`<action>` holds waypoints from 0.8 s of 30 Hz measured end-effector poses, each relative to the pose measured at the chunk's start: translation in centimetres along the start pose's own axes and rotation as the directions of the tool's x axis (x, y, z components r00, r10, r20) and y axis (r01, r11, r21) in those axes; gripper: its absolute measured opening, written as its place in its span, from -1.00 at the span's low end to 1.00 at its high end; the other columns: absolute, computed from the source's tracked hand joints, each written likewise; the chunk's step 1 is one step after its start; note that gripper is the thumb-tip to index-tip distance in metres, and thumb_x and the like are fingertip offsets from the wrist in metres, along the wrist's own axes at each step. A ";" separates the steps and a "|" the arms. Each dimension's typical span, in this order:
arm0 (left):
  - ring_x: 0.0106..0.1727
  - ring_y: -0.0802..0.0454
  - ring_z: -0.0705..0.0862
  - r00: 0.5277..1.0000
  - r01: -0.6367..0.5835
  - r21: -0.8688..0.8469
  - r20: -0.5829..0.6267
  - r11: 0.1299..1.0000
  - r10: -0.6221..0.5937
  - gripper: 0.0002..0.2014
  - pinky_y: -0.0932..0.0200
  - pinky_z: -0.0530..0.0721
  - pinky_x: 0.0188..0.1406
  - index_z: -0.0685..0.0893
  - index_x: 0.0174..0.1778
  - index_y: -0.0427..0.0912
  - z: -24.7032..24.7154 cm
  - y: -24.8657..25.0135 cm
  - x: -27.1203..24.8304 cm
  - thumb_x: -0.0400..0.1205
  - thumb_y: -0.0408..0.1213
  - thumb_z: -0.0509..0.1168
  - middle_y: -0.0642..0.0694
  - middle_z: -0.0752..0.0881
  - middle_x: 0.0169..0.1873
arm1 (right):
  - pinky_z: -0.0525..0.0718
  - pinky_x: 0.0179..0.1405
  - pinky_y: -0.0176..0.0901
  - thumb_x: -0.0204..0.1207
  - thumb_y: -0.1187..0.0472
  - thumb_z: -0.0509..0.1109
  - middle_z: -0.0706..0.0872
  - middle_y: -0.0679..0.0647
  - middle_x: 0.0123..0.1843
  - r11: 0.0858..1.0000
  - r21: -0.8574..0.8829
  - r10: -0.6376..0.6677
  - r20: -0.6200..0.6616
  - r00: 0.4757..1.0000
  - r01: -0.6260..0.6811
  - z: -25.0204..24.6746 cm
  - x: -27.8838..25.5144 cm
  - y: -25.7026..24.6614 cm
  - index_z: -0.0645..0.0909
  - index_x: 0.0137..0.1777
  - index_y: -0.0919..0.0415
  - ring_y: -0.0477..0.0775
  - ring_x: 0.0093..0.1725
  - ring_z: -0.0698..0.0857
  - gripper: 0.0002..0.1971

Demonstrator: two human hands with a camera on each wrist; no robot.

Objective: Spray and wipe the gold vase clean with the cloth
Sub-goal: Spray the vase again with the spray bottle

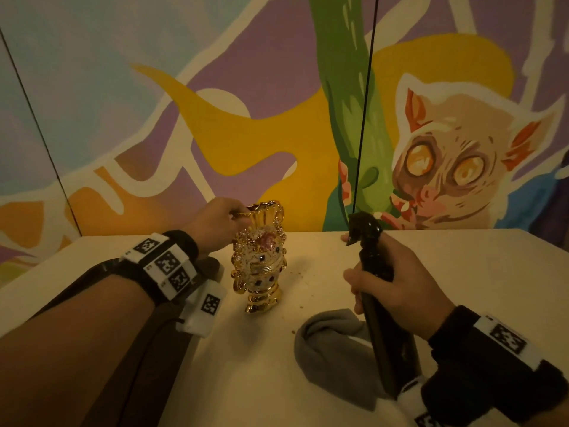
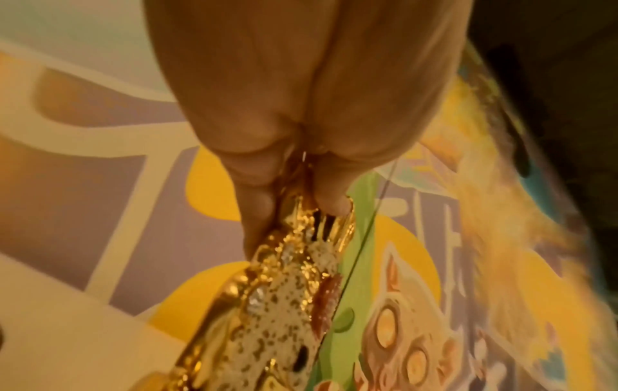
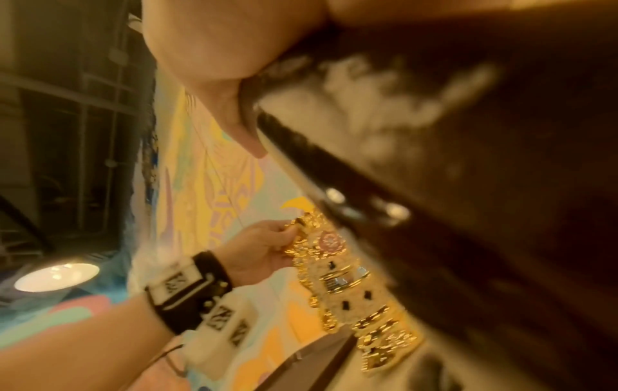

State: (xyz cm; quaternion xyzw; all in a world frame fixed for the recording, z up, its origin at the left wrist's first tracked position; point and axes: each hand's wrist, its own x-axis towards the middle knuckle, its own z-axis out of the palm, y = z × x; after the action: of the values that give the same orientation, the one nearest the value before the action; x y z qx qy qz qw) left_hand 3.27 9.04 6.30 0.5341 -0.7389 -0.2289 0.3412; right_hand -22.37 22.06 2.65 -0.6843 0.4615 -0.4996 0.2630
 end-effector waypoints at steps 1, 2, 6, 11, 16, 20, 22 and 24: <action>-0.16 -0.11 0.59 0.999 0.042 -0.067 0.006 0.997 -0.042 -0.90 -0.19 0.68 -0.02 0.66 -0.11 -0.20 -0.4 -0.5 0.2 0.67 -0.31 0.26 -0.19 0.62 -0.14 | 0.79 -0.31 0.01 0.33 0.10 0.43 0.71 0.20 -0.35 0.999 0.030 0.010 0.023 1.000 -0.011 0.3 -0.1 -0.4 0.53 0.12 -0.17 0.26 -0.43 0.76 -0.65; -0.15 -0.12 0.58 0.996 0.086 -0.133 0.020 0.987 -0.084 -0.88 -0.17 0.67 -0.04 0.65 -0.14 -0.20 -0.6 -1.0 0.3 0.68 -0.32 0.25 -0.21 0.61 -0.14 | 0.79 -0.30 0.00 0.32 0.11 0.42 0.71 0.19 -0.37 0.998 0.059 0.016 0.052 0.999 -0.019 0.6 -0.2 -0.7 0.54 0.14 -0.15 0.26 -0.44 0.75 -0.63; -0.12 -0.11 0.57 0.971 0.237 -0.437 0.107 0.868 -0.212 -0.88 -0.05 0.62 -0.07 0.62 -0.03 -0.34 -1.2 -2.6 0.1 0.69 -0.40 0.19 -0.23 0.60 -0.15 | 0.76 -0.31 -0.04 0.31 0.17 0.42 0.69 0.13 -0.41 0.983 0.175 0.025 0.155 0.988 -0.052 2.1 -0.1 -1.8 0.55 0.20 -0.06 0.26 -0.46 0.72 -0.58; -0.01 -0.18 0.53 0.957 0.287 -0.584 0.141 0.759 -0.254 -0.82 -0.27 0.55 0.25 0.60 0.11 -0.45 -1.2 -3.8 -0.6 0.68 -0.44 0.18 -0.26 0.58 -0.10 | 0.78 -0.34 0.11 0.30 0.17 0.43 0.66 0.17 -0.36 0.976 0.210 0.017 0.185 0.983 -0.057 4.0 0.9 -2.5 0.54 0.20 0.04 0.26 -0.47 0.71 -0.58; -0.06 -0.14 0.58 0.961 0.276 -0.641 0.156 0.717 -0.230 -0.76 -0.22 0.58 0.21 0.56 0.21 -0.47 -1.1 -3.7 -0.7 0.69 -0.46 0.13 -0.27 0.59 -0.09 | 0.74 -0.34 0.30 0.30 0.18 0.42 0.67 0.15 -0.40 0.975 0.212 0.034 0.176 0.984 -0.071 5.5 2.2 -2.5 0.53 0.15 0.02 0.27 -0.49 0.67 -0.61; -0.04 -0.16 0.58 0.965 0.262 -0.652 0.158 0.711 -0.211 -0.75 -0.18 0.62 0.14 0.54 0.23 -0.49 -1.3 -3.4 -0.8 0.69 -0.46 0.12 -0.28 0.60 -0.08 | 0.74 -0.32 0.29 0.25 0.14 0.42 0.67 0.17 -0.38 0.973 0.200 0.078 0.171 0.982 -0.112 6.6 3.5 -2.3 0.51 0.16 0.05 0.24 -0.47 0.68 -0.57; -0.12 -0.10 0.61 0.966 0.257 -0.659 0.162 0.707 -0.200 -0.82 -0.05 0.68 -0.05 0.57 0.11 -0.43 -1.3 -3.1 -0.9 0.70 -0.47 0.10 -0.24 0.62 -0.16 | 0.73 -0.33 0.26 0.24 0.13 0.43 0.66 0.20 -0.37 0.968 0.209 0.105 0.174 0.979 -0.141 7.0 4.1 -2.2 0.51 0.18 0.11 0.26 -0.47 0.67 -0.53; -0.18 -0.07 0.61 0.969 0.248 -0.660 0.160 0.709 -0.191 -0.85 0.02 0.68 -0.17 0.57 0.04 -0.39 -1.5 -2.8 -1.0 0.70 -0.48 0.09 -0.21 0.62 -0.23 | 0.72 -0.33 0.29 0.23 0.13 0.43 0.66 0.22 -0.37 0.967 0.208 0.113 0.166 0.980 -0.146 7.2 4.5 -2.1 0.51 0.15 0.15 0.29 -0.48 0.67 -0.55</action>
State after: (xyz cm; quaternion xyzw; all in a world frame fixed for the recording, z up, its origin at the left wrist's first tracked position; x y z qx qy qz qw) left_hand 6.35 9.08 5.05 0.4484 -0.5497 -0.5408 0.4520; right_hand -14.56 18.24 3.75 -0.6556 0.4258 -0.4753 0.4036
